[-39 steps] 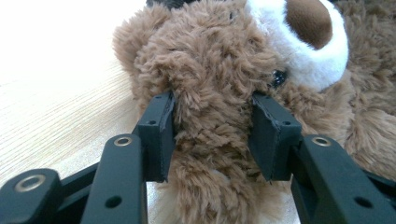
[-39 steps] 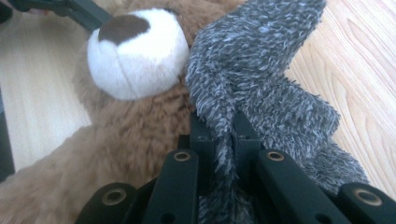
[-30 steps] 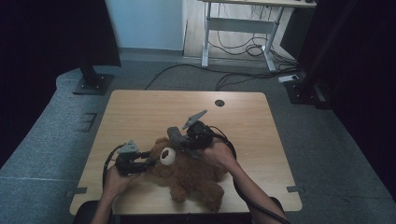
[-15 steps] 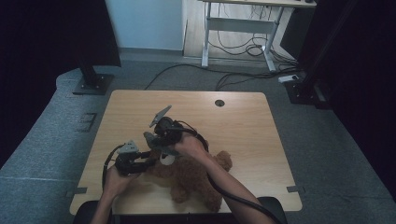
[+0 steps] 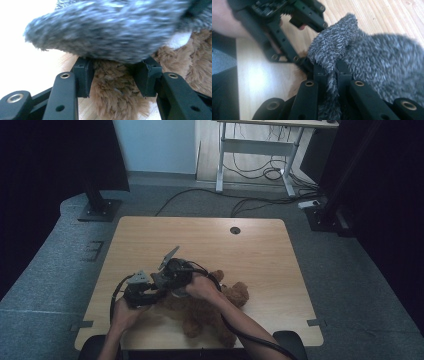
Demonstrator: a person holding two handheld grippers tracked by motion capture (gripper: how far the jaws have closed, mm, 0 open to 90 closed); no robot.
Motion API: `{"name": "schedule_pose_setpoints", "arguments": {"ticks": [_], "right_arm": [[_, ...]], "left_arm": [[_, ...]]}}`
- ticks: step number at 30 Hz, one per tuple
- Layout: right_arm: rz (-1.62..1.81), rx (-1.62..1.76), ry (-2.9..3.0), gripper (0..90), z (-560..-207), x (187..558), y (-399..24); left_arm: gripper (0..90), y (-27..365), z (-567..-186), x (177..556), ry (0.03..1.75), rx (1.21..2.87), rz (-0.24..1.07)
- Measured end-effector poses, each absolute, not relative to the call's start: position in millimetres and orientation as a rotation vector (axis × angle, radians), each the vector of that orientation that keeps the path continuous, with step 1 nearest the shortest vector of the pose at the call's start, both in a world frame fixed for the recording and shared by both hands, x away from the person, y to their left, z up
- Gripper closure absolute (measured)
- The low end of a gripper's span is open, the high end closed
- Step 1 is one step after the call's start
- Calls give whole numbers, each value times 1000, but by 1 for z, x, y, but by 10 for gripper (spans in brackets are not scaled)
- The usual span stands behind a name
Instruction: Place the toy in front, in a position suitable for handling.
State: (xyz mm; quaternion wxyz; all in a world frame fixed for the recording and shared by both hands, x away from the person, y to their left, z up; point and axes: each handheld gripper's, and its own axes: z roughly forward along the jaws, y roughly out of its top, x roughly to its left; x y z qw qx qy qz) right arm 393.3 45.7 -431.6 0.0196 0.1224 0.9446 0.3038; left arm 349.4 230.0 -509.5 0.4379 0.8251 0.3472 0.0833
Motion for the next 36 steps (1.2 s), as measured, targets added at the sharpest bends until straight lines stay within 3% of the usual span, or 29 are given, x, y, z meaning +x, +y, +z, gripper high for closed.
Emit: {"name": "schedule_pose_setpoints", "arguments": {"ticks": [5, 8, 12, 19, 23, 29, 32, 36], "right_arm": [[965, 381, 2927, 822, -431, 382, 28], [963, 380, 2913, 821, -430, 374, 17], [972, 407, 2901, 821, -429, 370, 2], [994, 447, 2860, 820, -413, 373, -15], [1001, 444, 2840, 819, -399, 365, -25], [954, 487, 2839, 819, -399, 356, -46], [922, 536, 2850, 819, -413, 356, -53], [881, 569, 2849, 821, -427, 359, -55]], "left_arm": [[511, 224, -512, 350, 860, 2085, 215], [539, 214, -519, 349, 864, 2226, 315], [546, 205, -525, 351, 857, 2268, 285], [405, 215, -514, 352, 781, 2145, 128], [395, 207, -518, 355, 730, 2161, 79], [561, 202, -523, 358, 712, 2192, 66], [715, 199, -522, 358, 701, 2198, 81], [796, 196, -522, 356, 707, 2197, 91]]}}
